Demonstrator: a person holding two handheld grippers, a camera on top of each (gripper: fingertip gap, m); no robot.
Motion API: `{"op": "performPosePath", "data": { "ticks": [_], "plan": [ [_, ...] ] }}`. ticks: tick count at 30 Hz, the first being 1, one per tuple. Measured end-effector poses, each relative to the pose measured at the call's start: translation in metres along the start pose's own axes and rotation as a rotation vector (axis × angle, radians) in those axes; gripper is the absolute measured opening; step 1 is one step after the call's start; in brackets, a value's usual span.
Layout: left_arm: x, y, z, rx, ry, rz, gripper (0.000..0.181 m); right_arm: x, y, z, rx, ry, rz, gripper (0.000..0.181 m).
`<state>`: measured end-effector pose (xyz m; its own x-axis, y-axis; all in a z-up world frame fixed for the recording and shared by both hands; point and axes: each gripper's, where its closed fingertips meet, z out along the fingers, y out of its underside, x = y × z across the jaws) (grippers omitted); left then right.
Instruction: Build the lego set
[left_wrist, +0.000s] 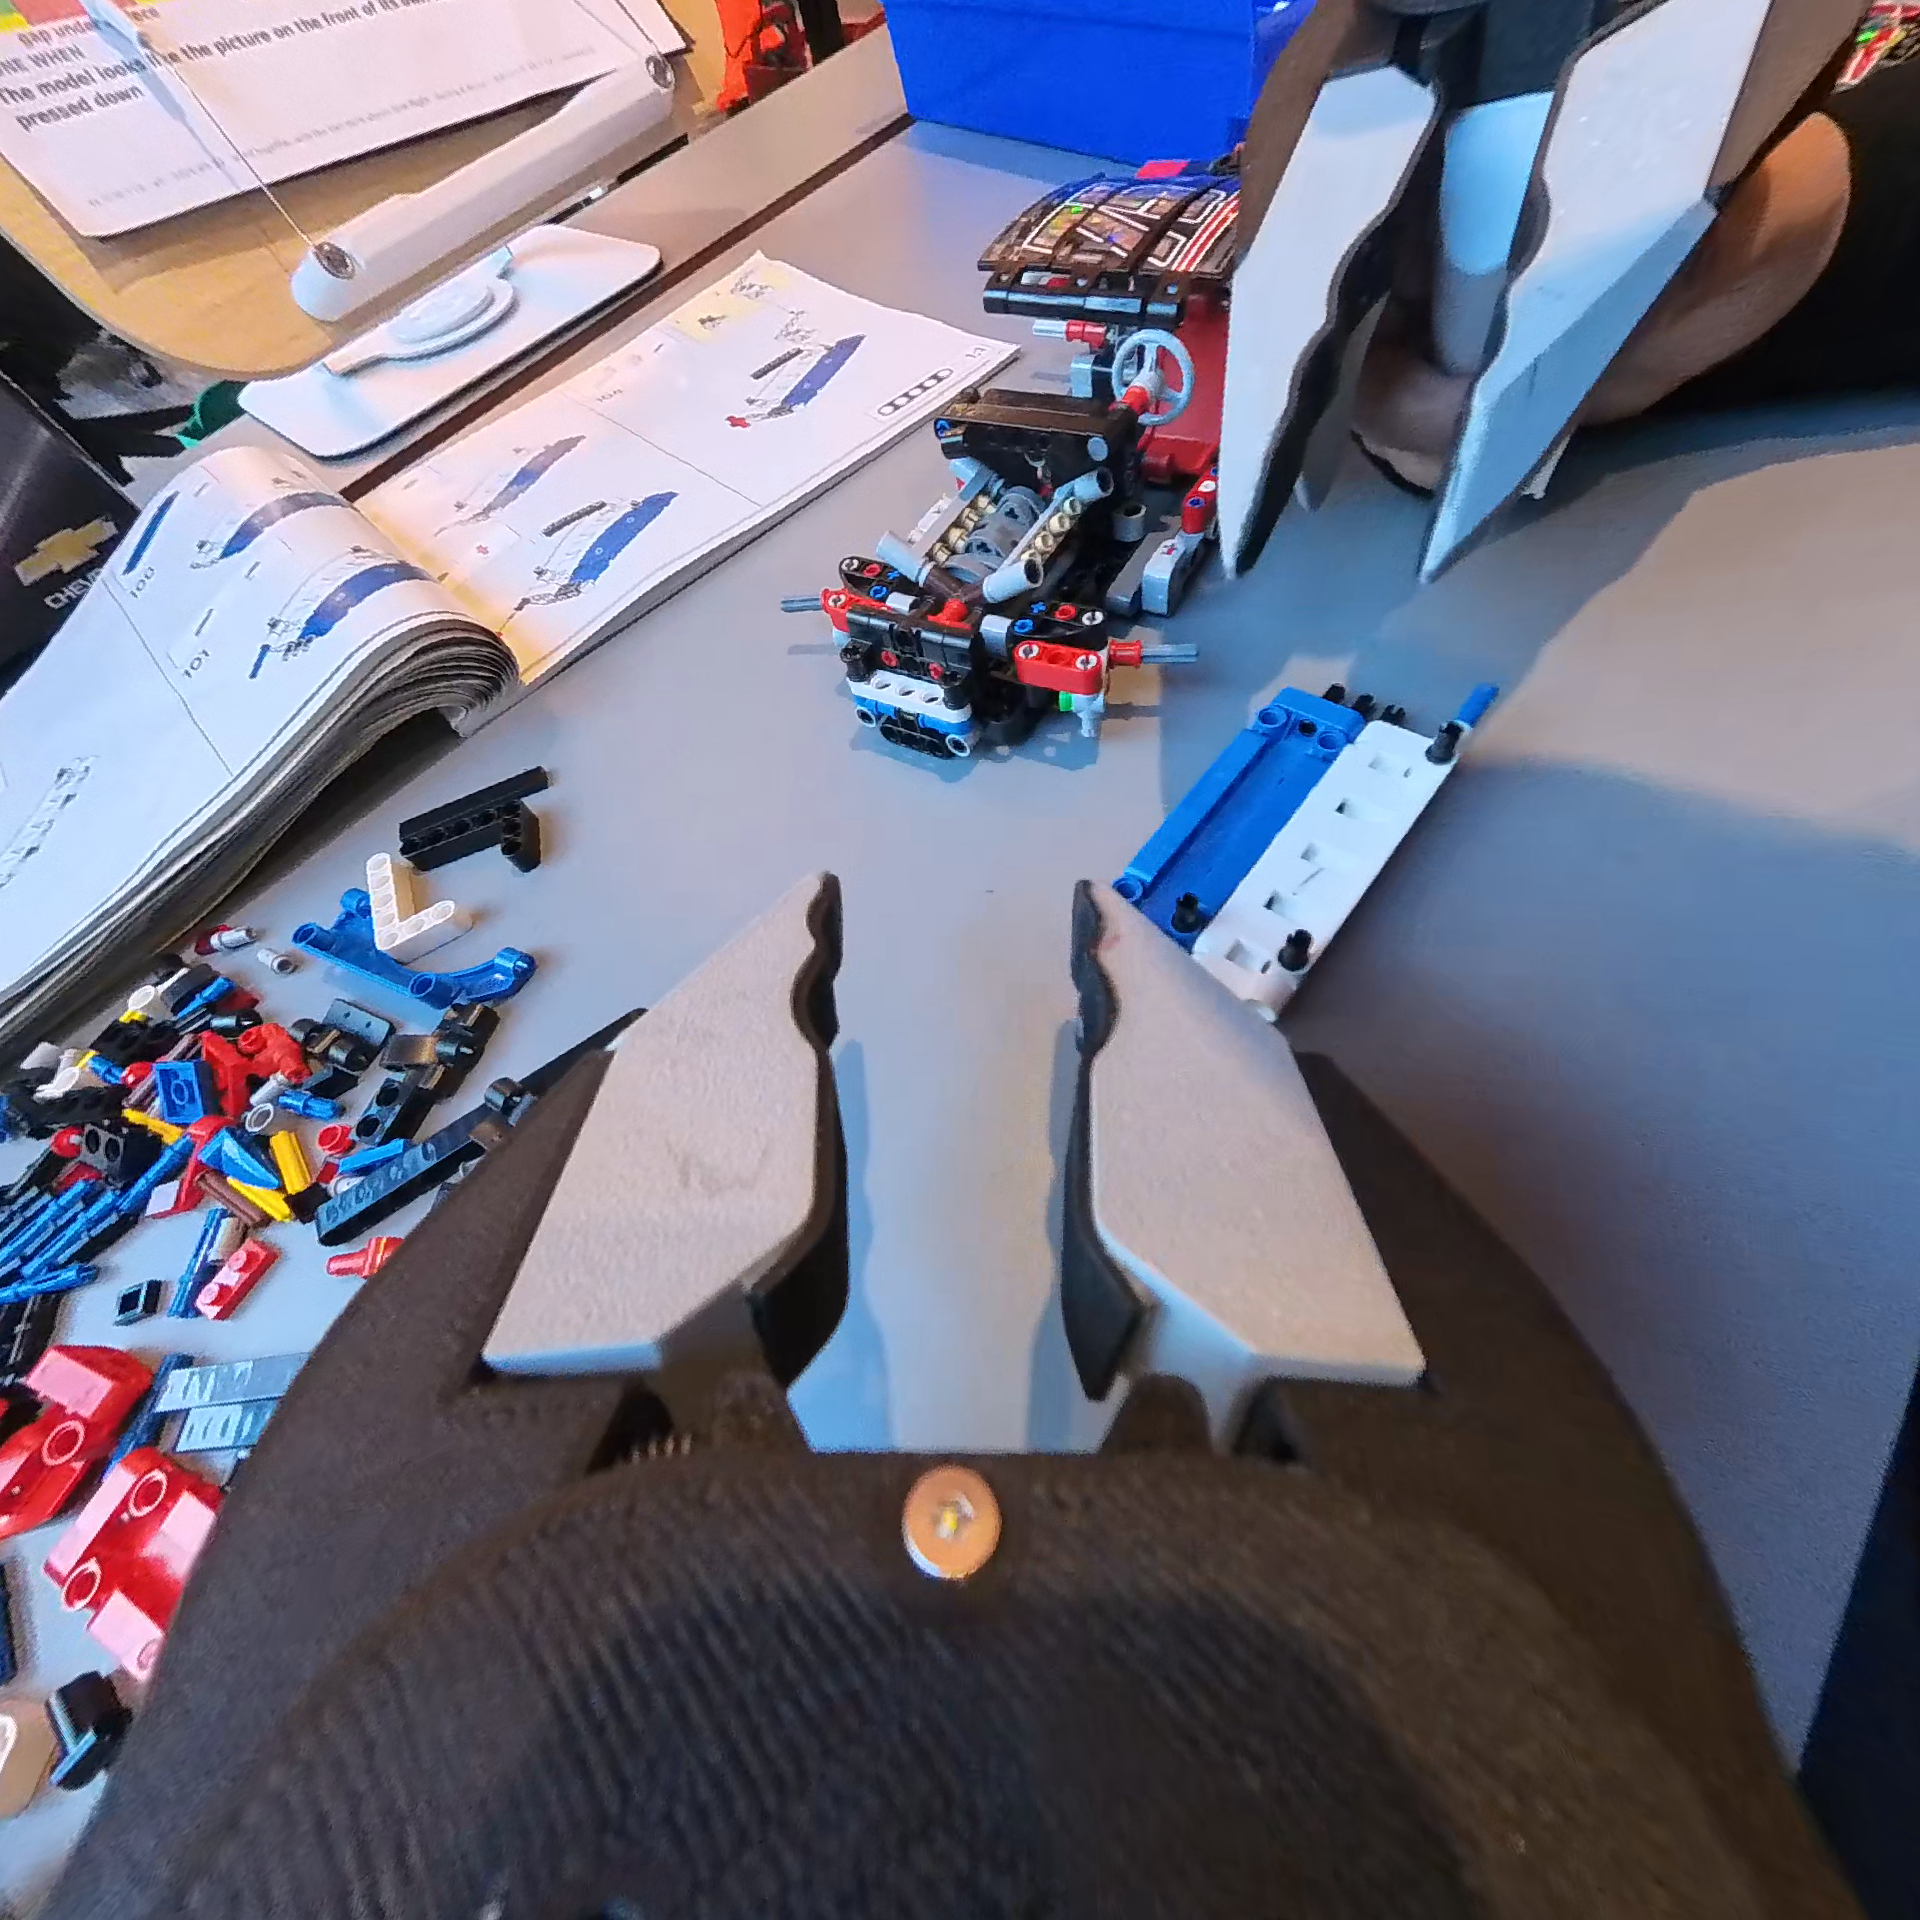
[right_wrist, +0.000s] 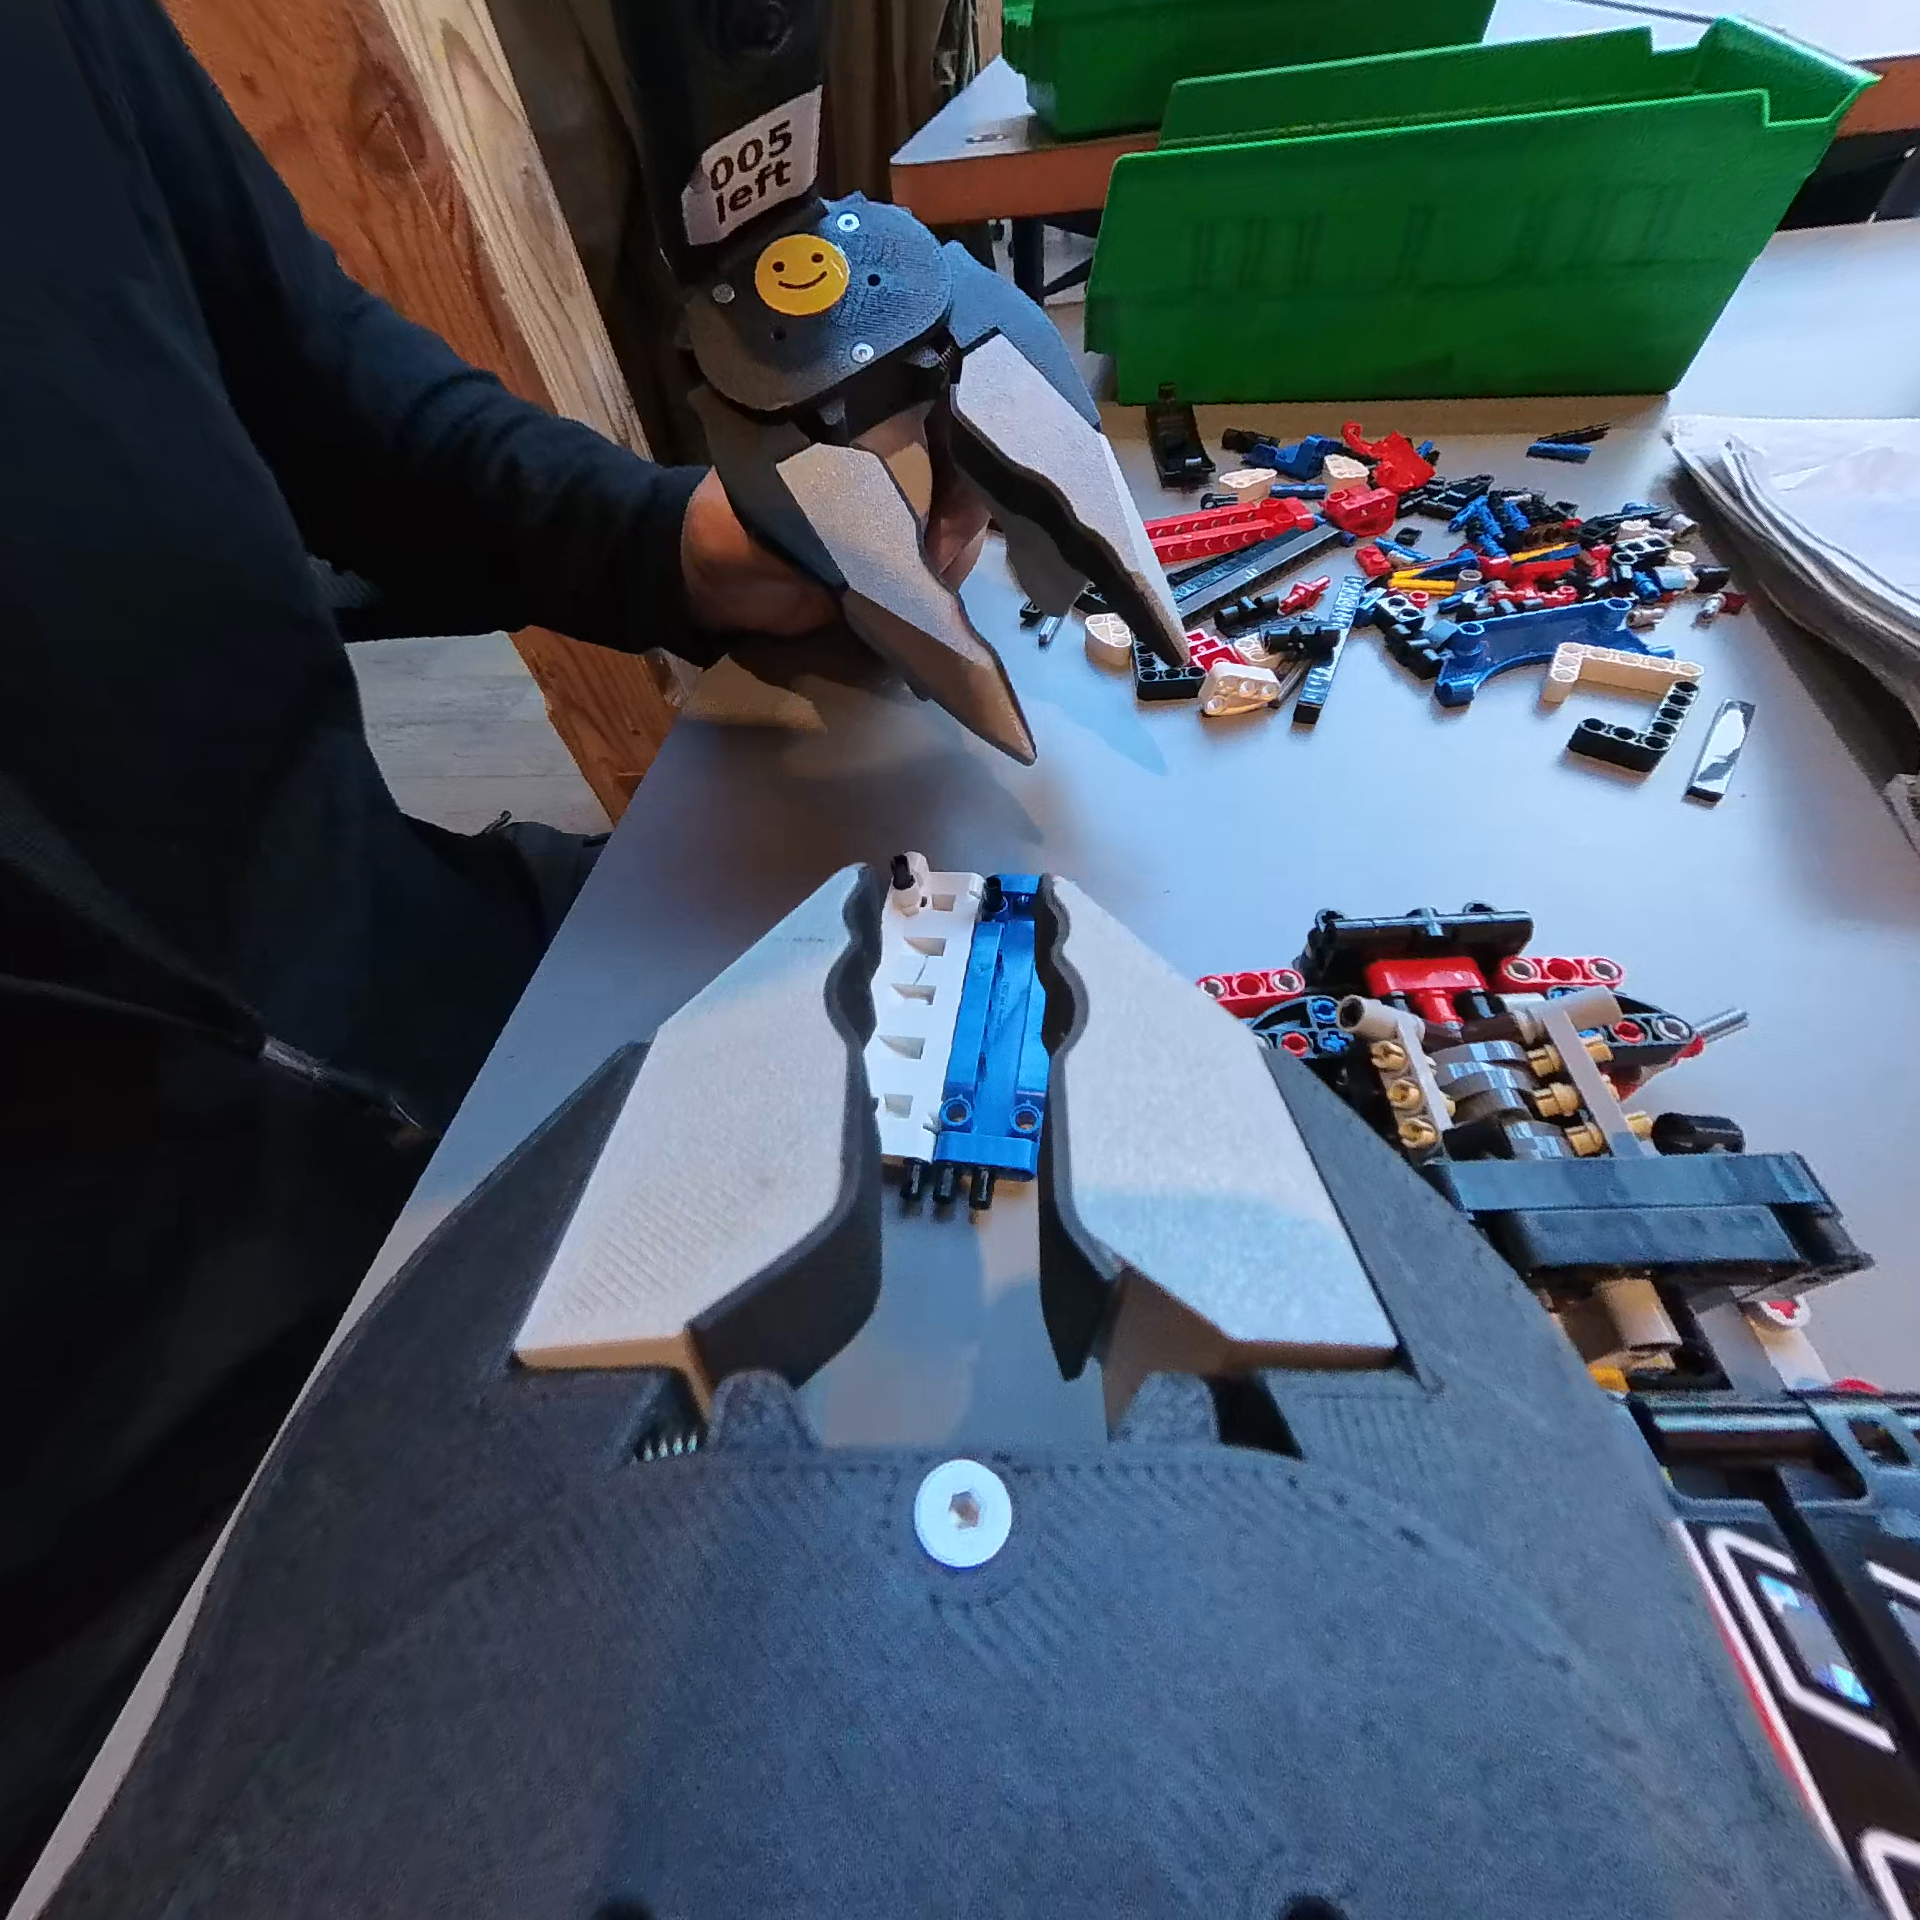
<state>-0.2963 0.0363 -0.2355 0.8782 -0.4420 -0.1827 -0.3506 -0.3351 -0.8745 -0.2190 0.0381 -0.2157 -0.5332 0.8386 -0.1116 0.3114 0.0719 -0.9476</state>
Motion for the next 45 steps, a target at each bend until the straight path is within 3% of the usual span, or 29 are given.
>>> {"op": "performPosePath", "data": {
  "ticks": [19,27,30,34,37,39,41,45],
  "plan": [
    [-0.002,-0.007,-0.006,0.033,-0.135,0.127,0.035,-0.007,-0.004,-0.010,0.046,0.027,-0.059,0.026],
    [0.016,-0.009,-0.033,0.106,-0.122,0.014,0.033,-0.008,-0.005,-0.011,0.057,0.018,-0.060,0.026],
    [0.003,-0.006,-0.052,0.094,-0.175,-0.026,0.028,-0.007,-0.006,-0.012,0.067,0.013,-0.047,0.026],
    [-0.074,0.024,-0.094,-0.063,-0.429,-0.187,0.024,-0.004,-0.008,-0.013,0.081,0.008,-0.019,0.026],
    [-0.126,0.062,-0.118,-0.258,-0.486,-0.300,0.026,-0.002,-0.009,-0.014,0.089,0.009,-0.007,0.026],
    [-0.147,0.086,-0.122,-0.385,-0.439,-0.360,0.026,-0.002,-0.008,-0.013,0.085,0.009,-0.007,0.026],
    [-0.152,0.096,-0.114,-0.439,-0.303,-0.376,0.022,-0.003,-0.008,-0.013,0.081,0.011,-0.009,0.026],
    [-0.165,0.114,-0.107,-0.589,-0.176,-0.294,0.022,-0.002,-0.008,-0.014,0.087,0.015,-0.010,0.026]
  ]
}}
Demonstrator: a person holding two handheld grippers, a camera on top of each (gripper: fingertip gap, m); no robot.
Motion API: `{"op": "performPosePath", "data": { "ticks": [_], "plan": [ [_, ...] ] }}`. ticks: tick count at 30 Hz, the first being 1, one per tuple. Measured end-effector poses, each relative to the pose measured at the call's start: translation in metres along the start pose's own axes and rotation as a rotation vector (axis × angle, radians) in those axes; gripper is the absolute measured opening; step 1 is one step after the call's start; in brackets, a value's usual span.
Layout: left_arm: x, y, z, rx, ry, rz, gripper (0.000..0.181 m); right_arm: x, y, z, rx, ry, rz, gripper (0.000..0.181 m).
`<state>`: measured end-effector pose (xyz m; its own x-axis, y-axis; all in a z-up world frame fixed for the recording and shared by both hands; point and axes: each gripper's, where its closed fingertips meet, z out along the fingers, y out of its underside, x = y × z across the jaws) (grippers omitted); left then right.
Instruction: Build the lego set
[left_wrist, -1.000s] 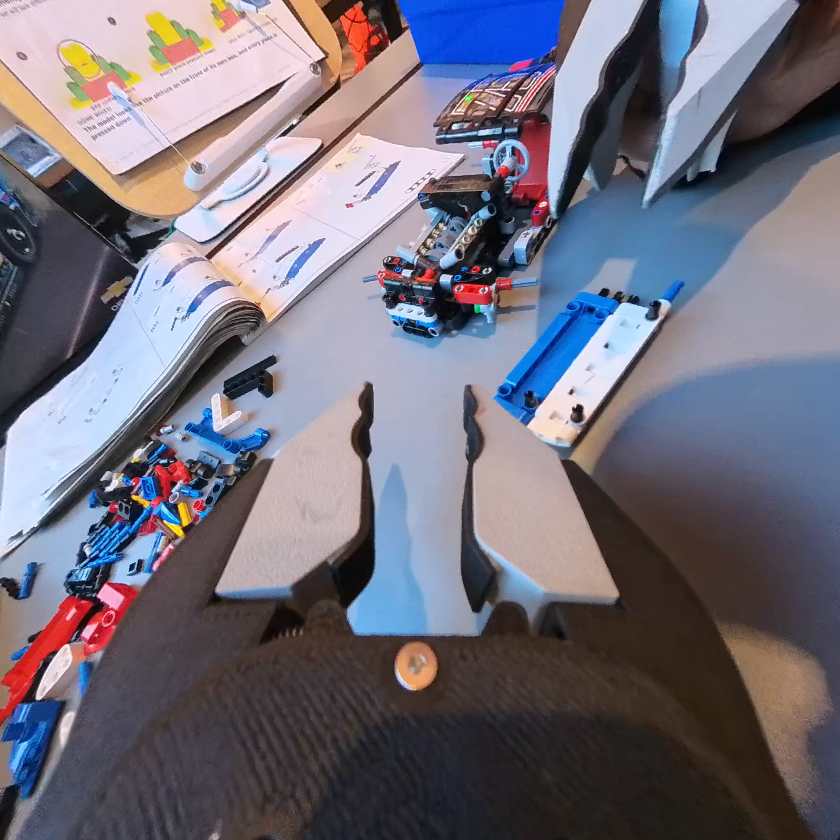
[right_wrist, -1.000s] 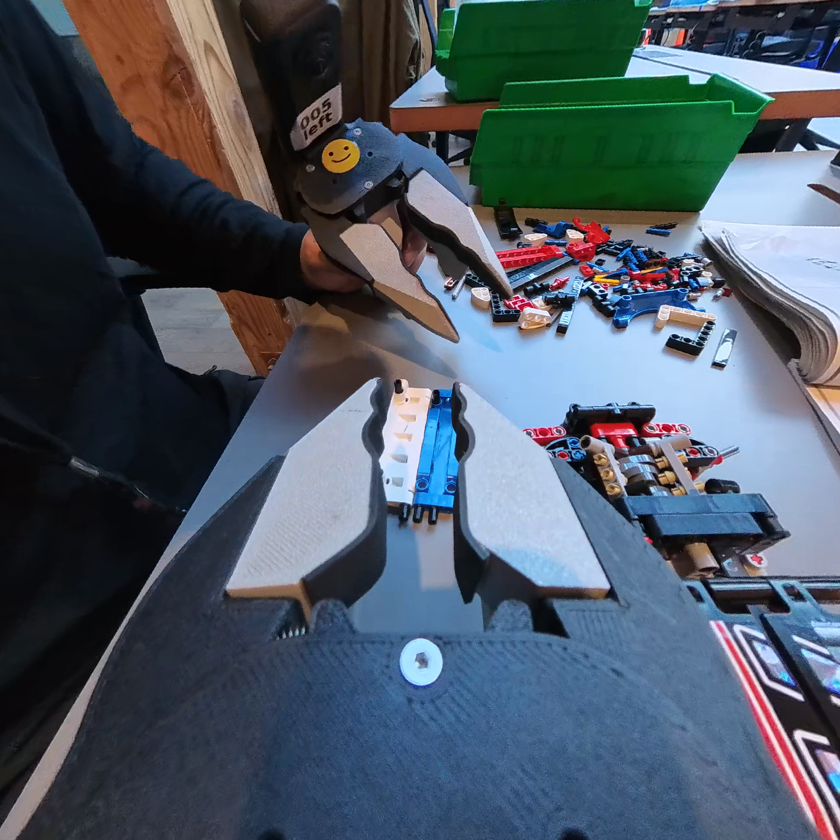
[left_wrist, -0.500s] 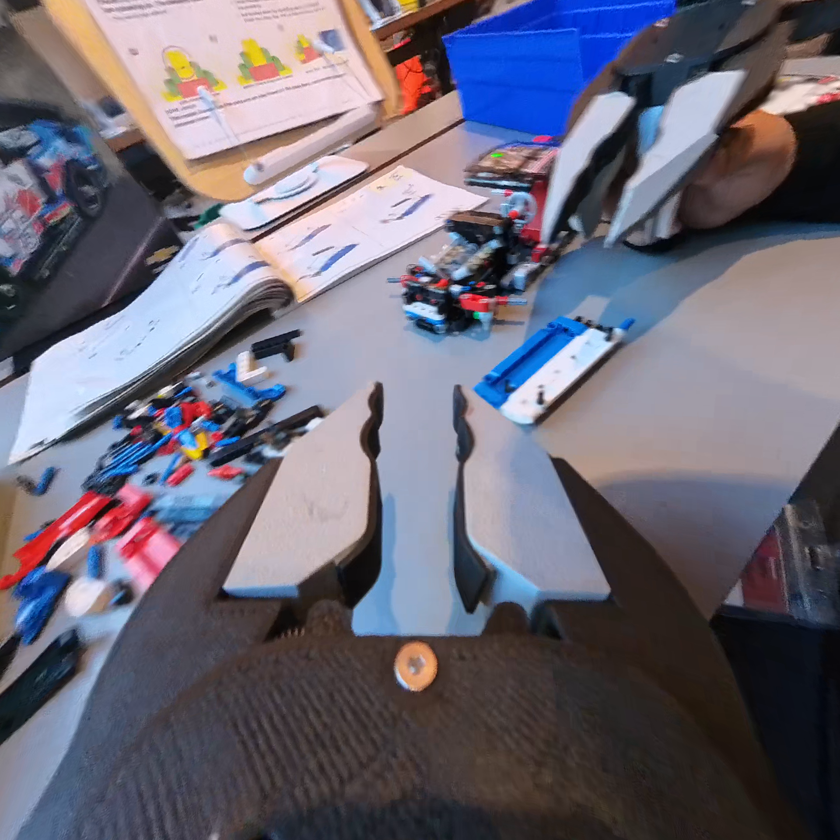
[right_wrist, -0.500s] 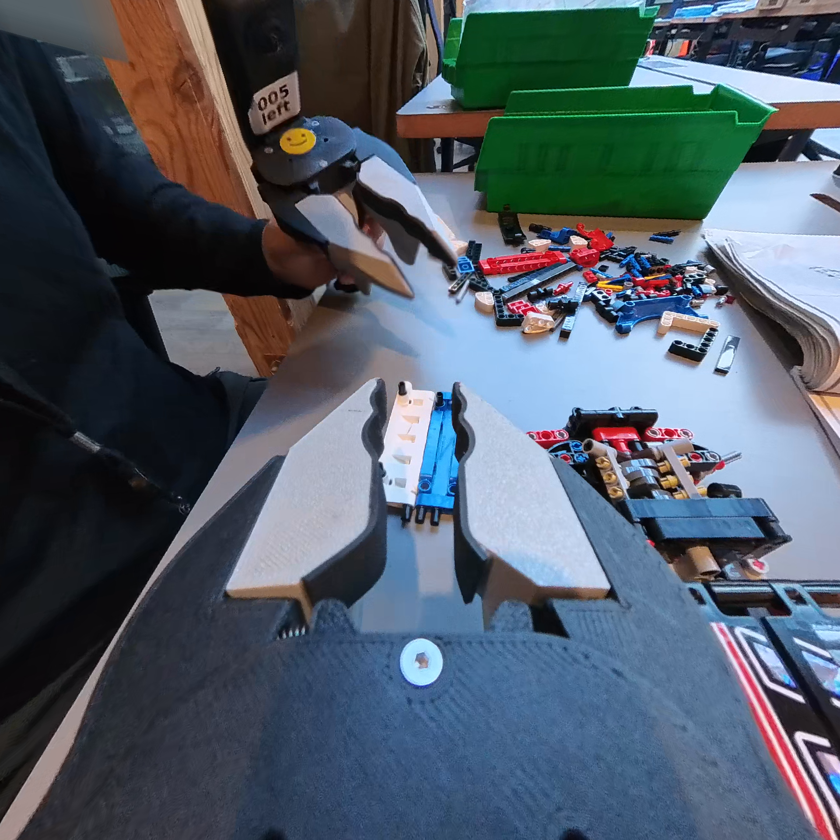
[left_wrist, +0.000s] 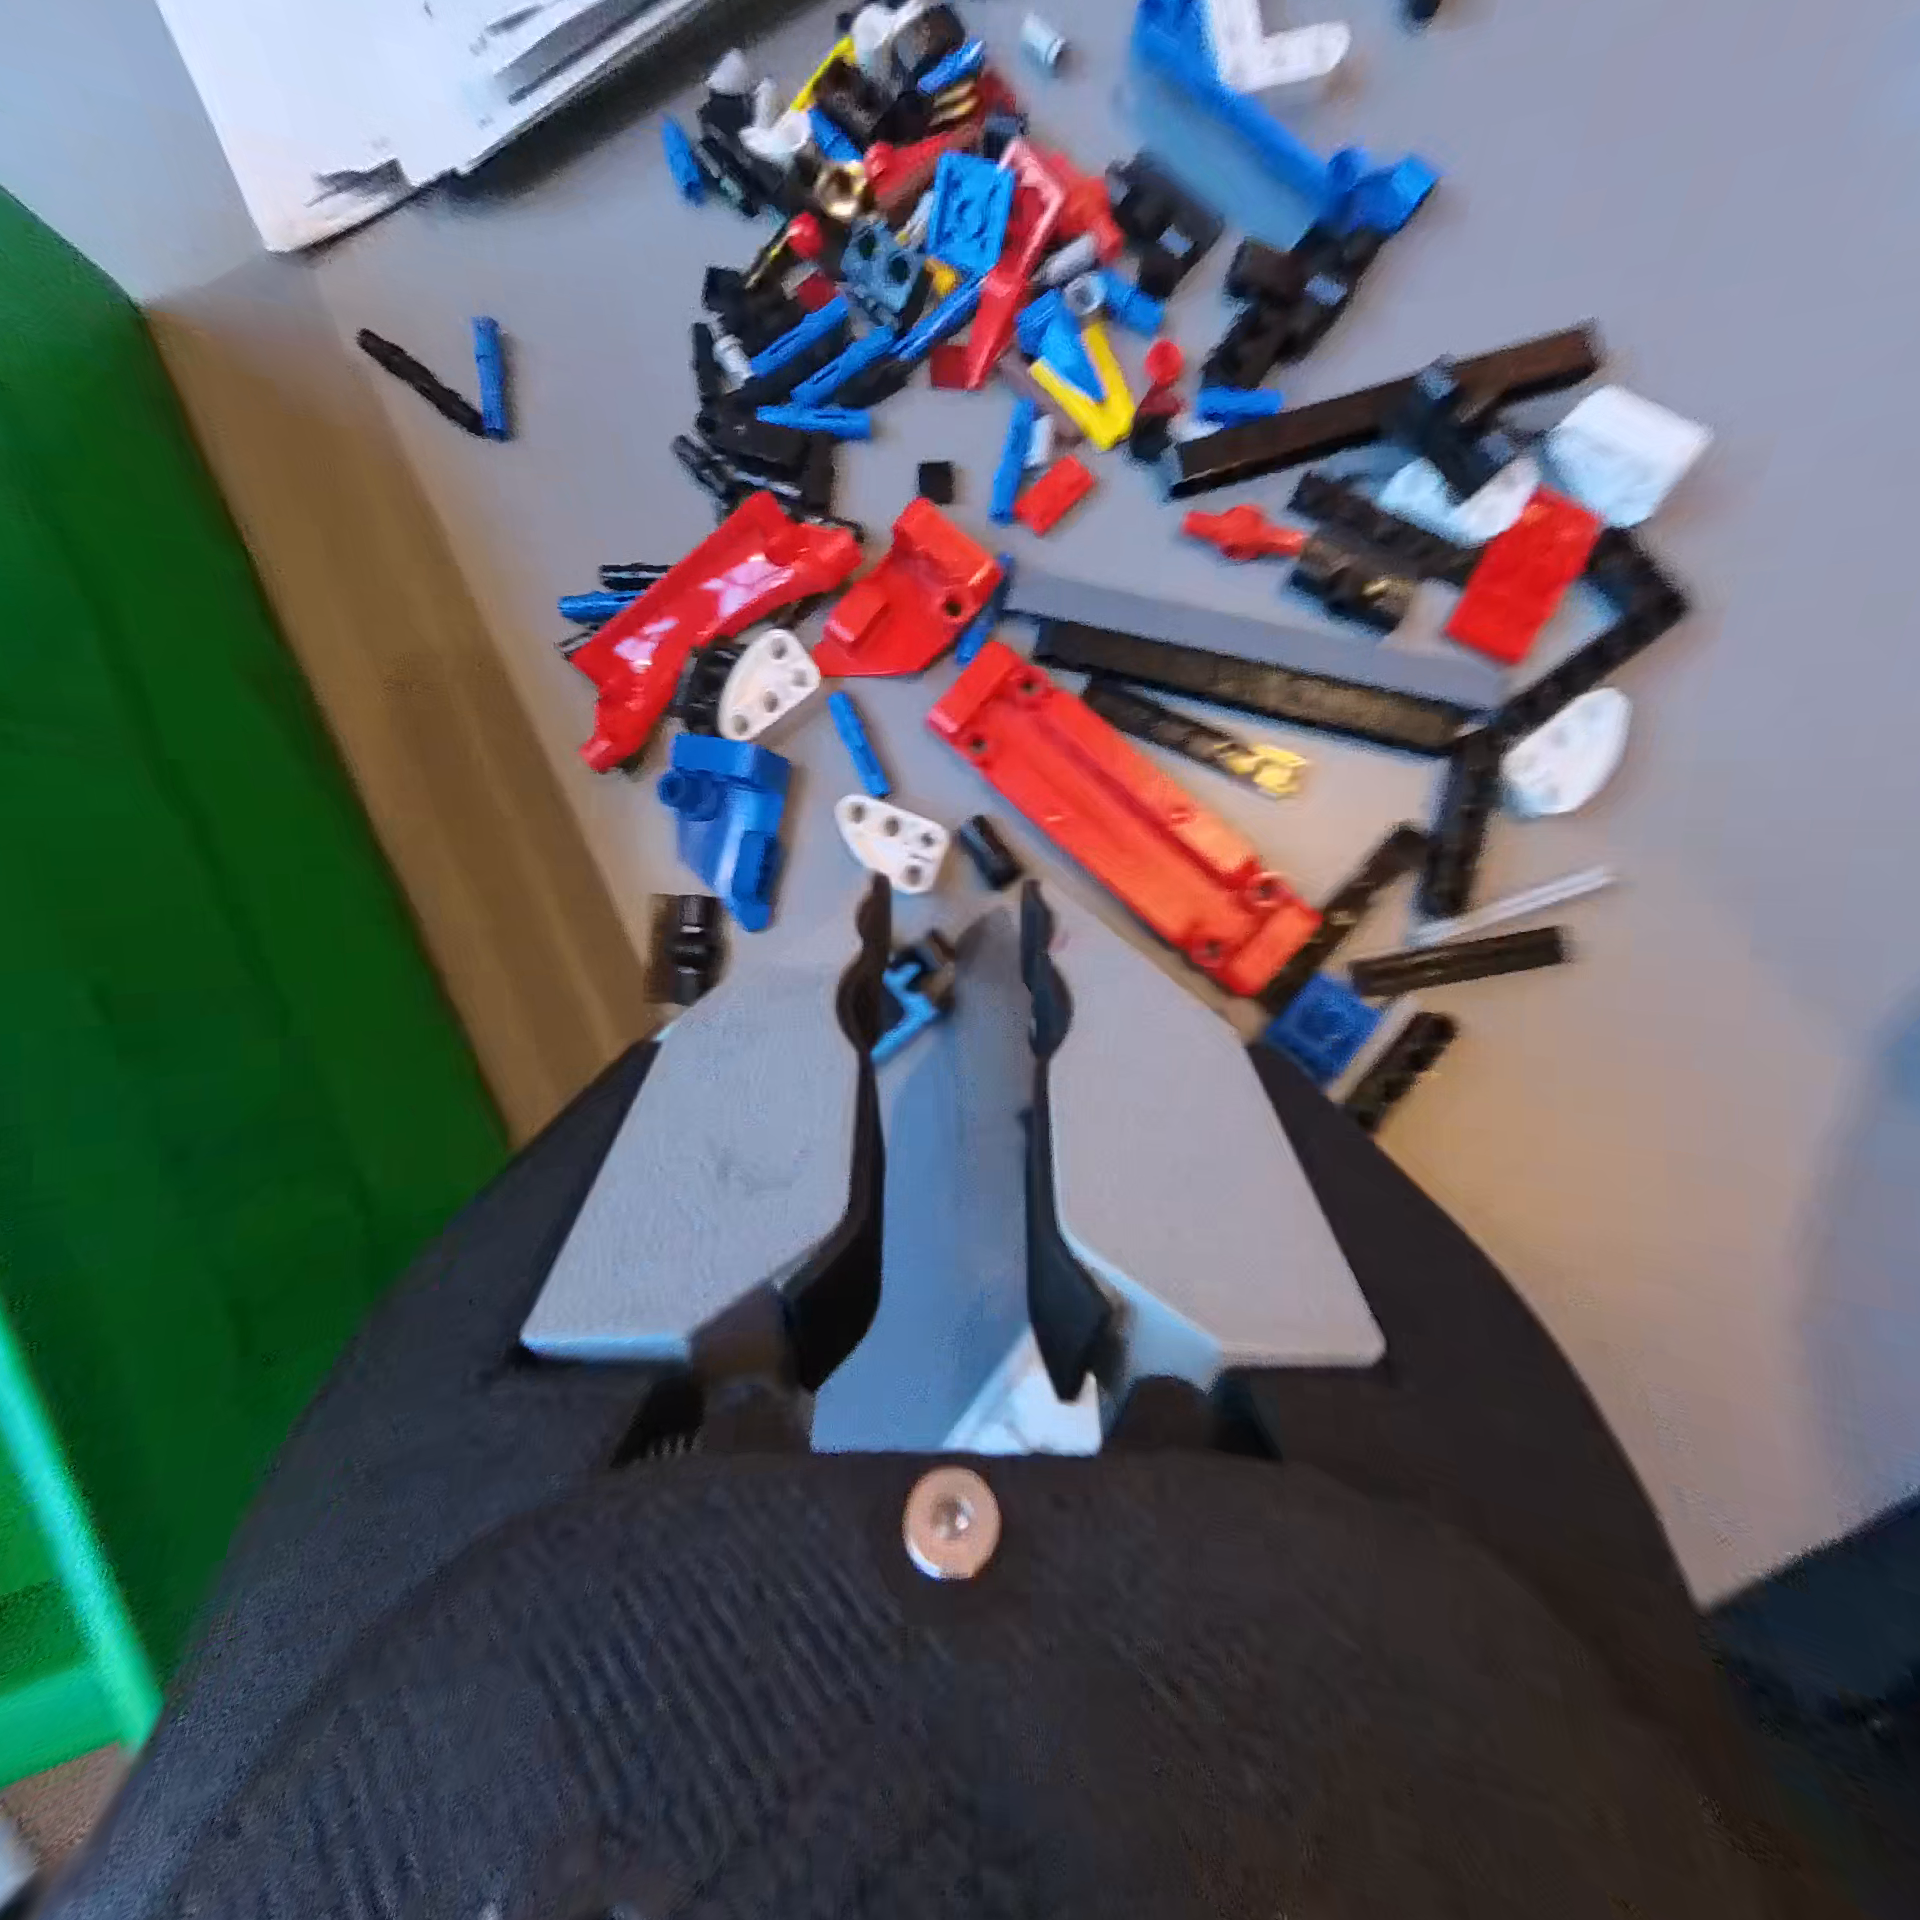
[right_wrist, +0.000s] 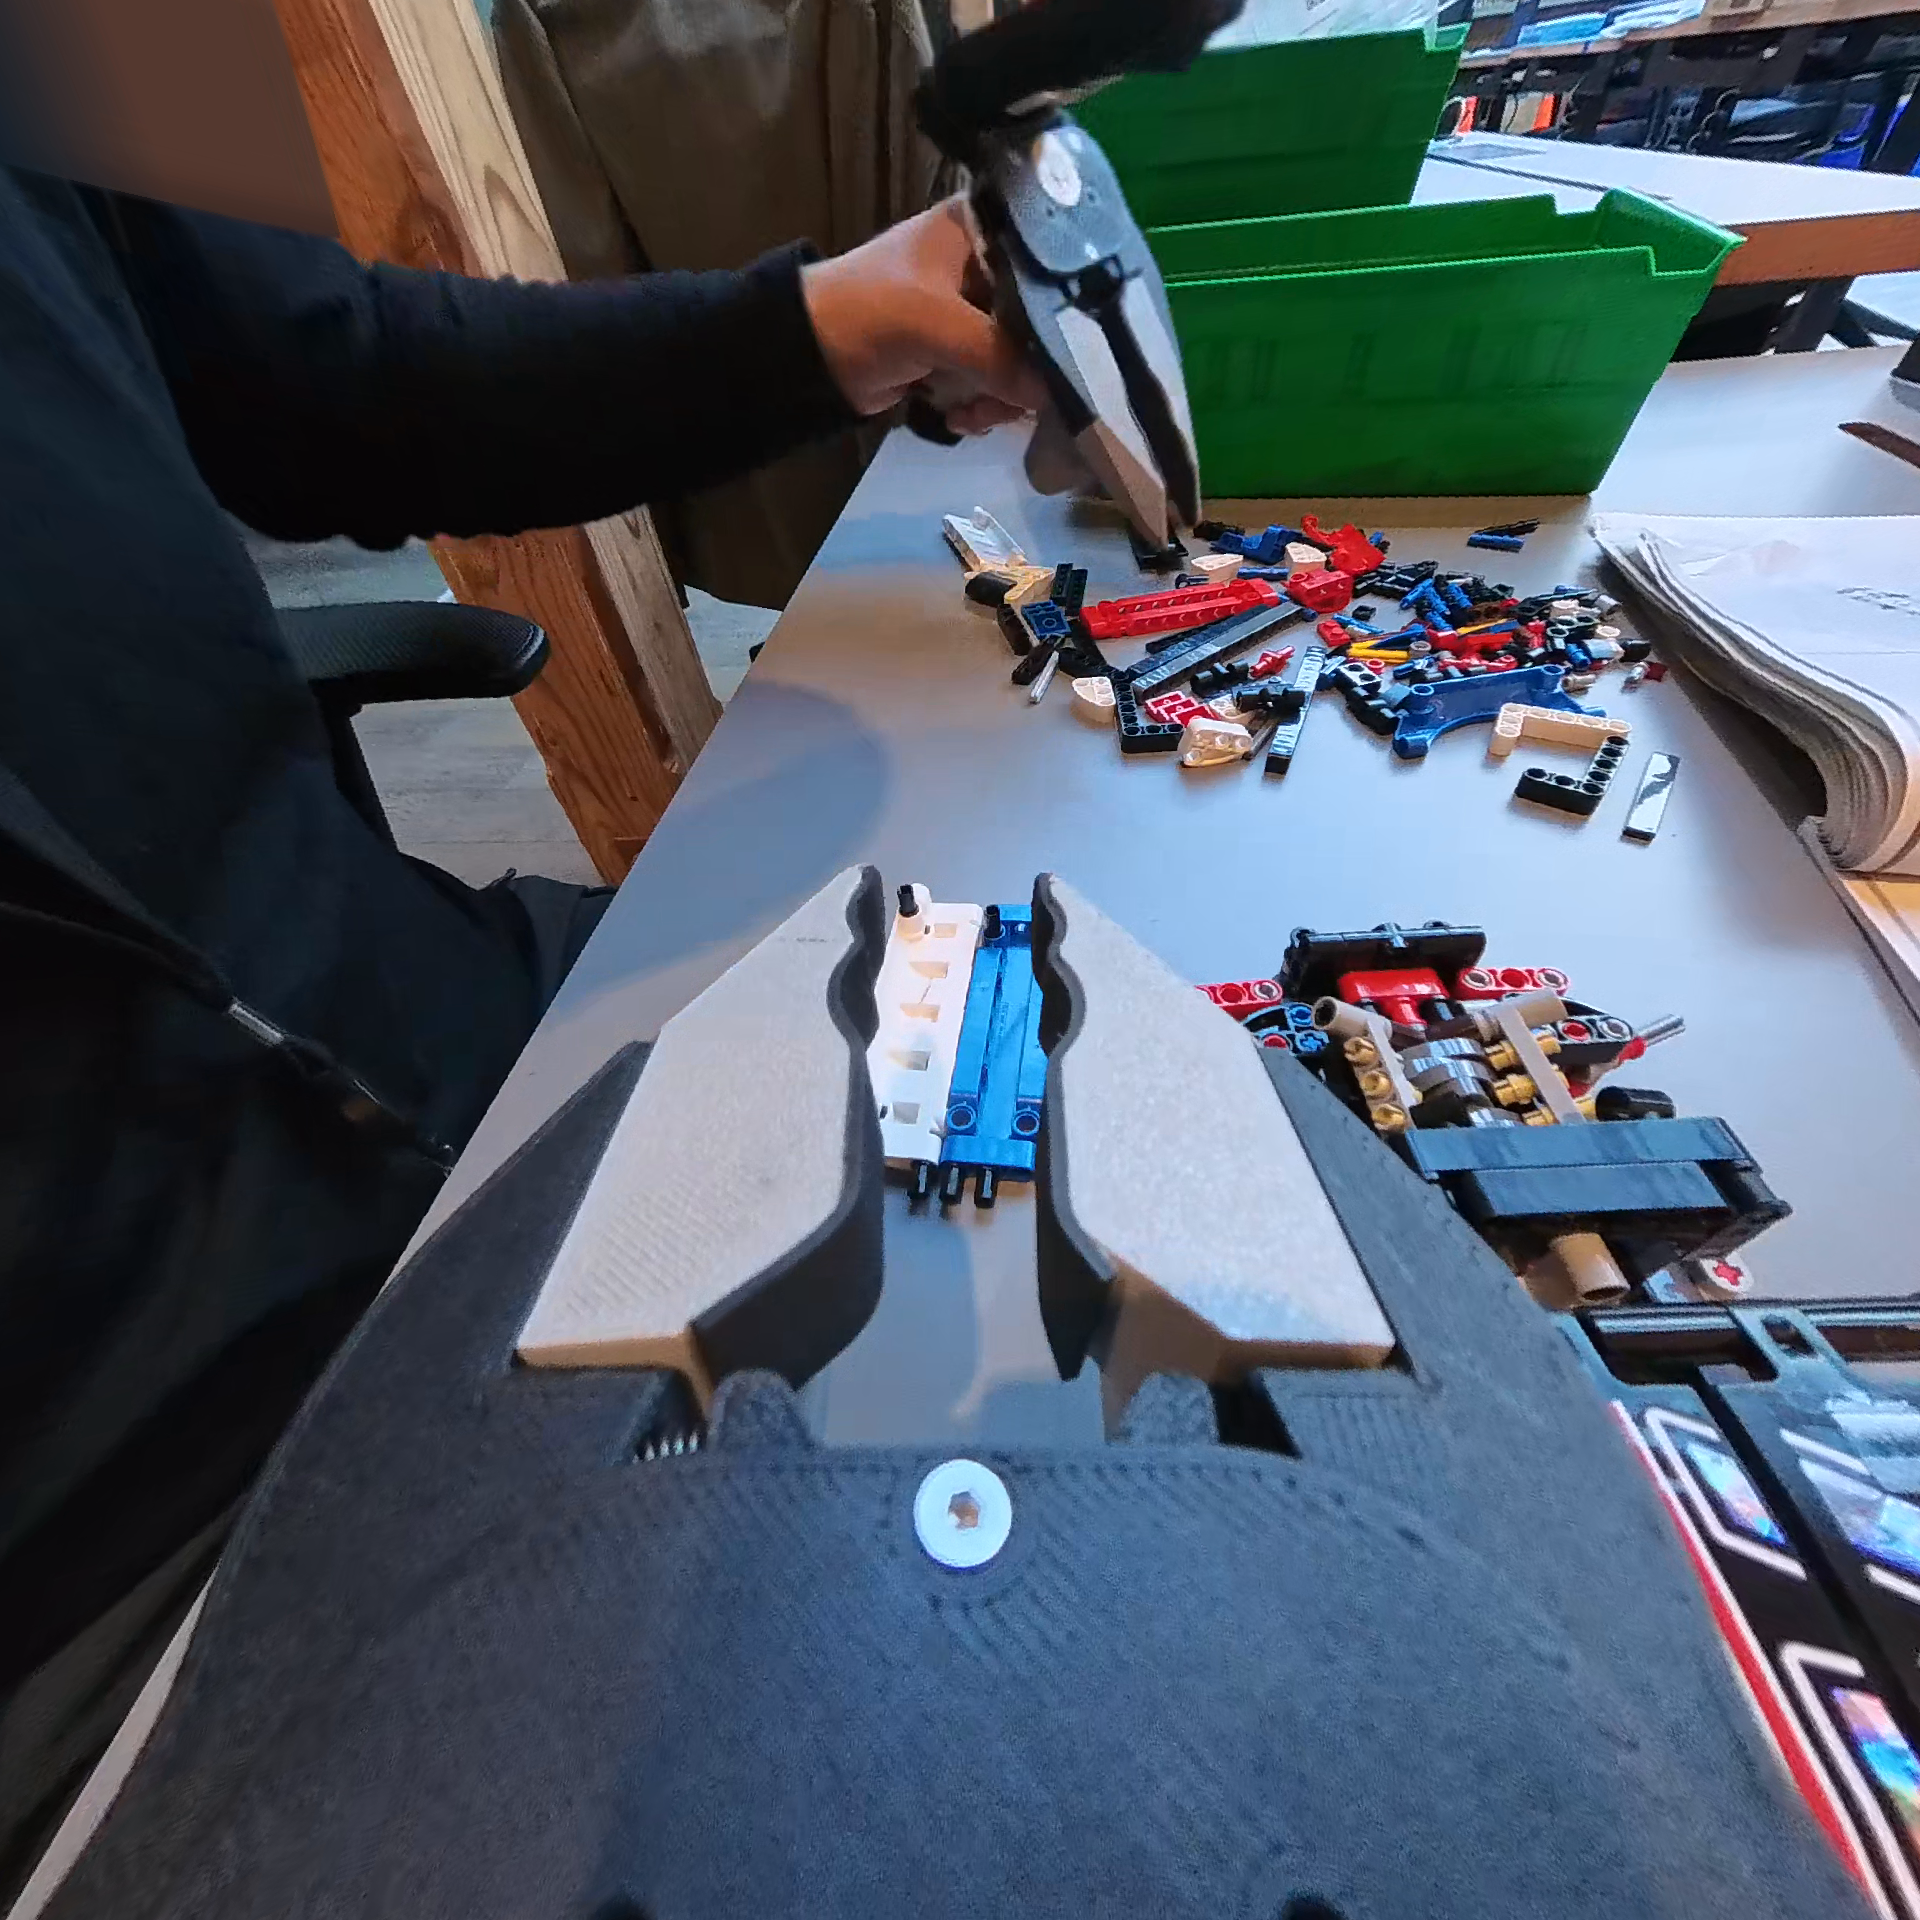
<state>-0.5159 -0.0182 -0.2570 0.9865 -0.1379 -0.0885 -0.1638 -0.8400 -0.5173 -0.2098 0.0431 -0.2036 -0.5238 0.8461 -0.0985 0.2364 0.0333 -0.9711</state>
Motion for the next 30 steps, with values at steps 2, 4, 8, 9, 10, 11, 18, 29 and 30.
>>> {"op": "performPosePath", "data": {
  "ticks": [2,4,8,9,10,11,18,29,30],
  "plan": [
    [-0.013,0.001,0.005,-0.043,-0.043,0.084,0.023,0.000,0.000,0.000,0.002,-0.003,0.002,0.026],
    [-0.019,0.001,0.008,-0.078,-0.051,0.137,0.023,-0.001,0.000,0.000,0.002,-0.006,0.002,0.026],
    [-0.011,-0.003,0.014,-0.085,0.006,0.171,0.025,-0.001,0.000,0.000,0.003,-0.008,0.002,0.026],
    [-0.012,-0.001,0.016,-0.098,0.003,0.179,0.025,-0.001,0.000,0.000,0.003,-0.009,0.005,0.026],
    [-0.011,0.001,0.019,-0.107,0.007,0.184,0.025,0.000,0.000,0.000,0.003,-0.010,0.008,0.026],
    [-0.009,0.002,0.022,-0.112,0.020,0.182,0.025,0.000,0.000,0.000,0.004,-0.011,0.009,0.026],
    [-0.004,-0.001,0.025,-0.086,0.044,0.166,0.019,-0.003,0.000,-0.001,0.006,-0.016,0.000,0.023],
    [0.019,-0.043,-0.006,-0.004,0.014,0.191,0.019,-0.004,-0.002,-0.003,0.021,-0.032,0.020,0.023],
    [0.036,-0.055,-0.006,0.020,0.050,0.202,0.019,-0.004,-0.002,-0.003,0.021,-0.029,0.020,0.022]
  ]
}}
